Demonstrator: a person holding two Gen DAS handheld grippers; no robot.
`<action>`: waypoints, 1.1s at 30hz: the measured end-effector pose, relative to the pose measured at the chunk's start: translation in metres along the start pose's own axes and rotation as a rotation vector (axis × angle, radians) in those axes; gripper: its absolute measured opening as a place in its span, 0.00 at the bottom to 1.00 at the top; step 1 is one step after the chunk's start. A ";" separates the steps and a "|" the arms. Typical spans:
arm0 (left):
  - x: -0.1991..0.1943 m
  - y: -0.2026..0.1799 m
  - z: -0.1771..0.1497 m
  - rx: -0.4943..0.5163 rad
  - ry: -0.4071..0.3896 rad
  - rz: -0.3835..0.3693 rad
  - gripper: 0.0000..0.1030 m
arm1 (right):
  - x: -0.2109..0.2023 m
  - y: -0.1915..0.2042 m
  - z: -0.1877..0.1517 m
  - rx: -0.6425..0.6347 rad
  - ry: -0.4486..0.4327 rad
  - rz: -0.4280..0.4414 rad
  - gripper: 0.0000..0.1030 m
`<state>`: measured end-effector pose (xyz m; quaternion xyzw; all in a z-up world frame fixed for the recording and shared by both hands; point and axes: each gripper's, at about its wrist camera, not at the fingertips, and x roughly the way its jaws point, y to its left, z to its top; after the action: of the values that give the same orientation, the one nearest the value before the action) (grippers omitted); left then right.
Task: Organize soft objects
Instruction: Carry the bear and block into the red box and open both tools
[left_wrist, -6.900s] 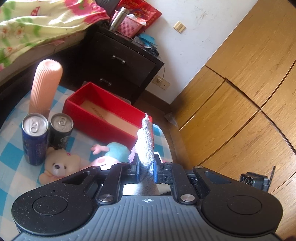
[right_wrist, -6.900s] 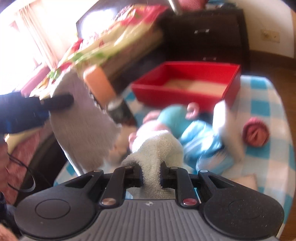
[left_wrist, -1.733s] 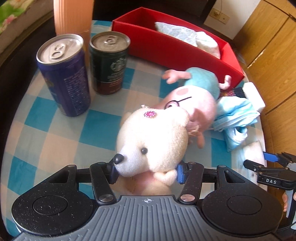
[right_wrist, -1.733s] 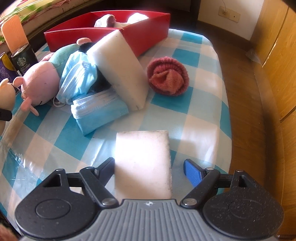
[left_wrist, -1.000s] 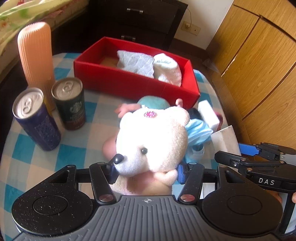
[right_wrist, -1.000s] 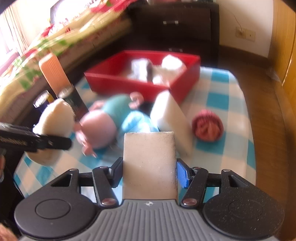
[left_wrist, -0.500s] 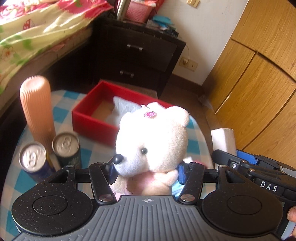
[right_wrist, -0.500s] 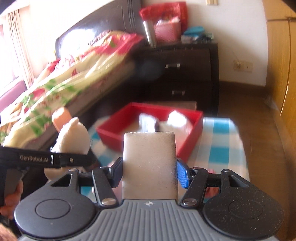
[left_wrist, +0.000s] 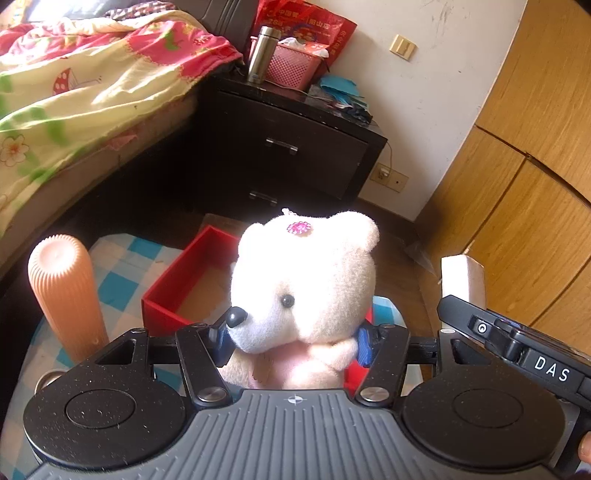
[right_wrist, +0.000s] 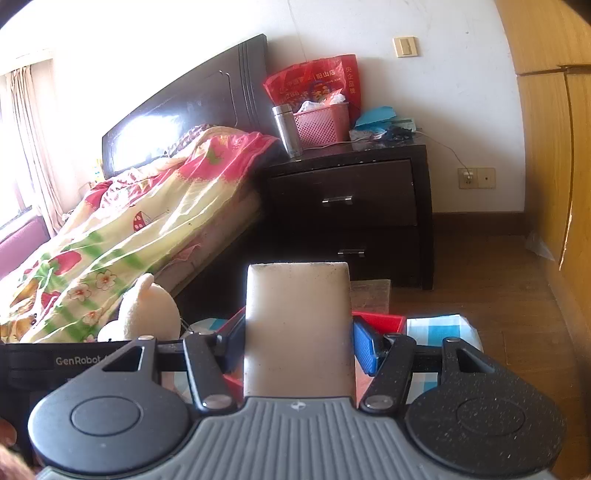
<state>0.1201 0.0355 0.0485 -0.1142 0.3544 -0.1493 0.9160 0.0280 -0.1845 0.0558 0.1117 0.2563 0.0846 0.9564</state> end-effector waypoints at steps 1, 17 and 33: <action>0.004 0.000 0.002 0.000 -0.002 0.005 0.58 | 0.005 0.000 0.001 -0.005 0.004 -0.005 0.36; 0.096 0.030 0.019 -0.073 0.059 0.053 0.58 | 0.108 -0.027 -0.001 0.048 0.082 -0.028 0.36; 0.120 0.037 0.019 -0.074 0.079 0.082 0.75 | 0.140 -0.047 -0.015 0.110 0.119 -0.038 0.51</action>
<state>0.2245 0.0291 -0.0236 -0.1273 0.3997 -0.1030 0.9019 0.1448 -0.1969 -0.0347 0.1540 0.3189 0.0586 0.9334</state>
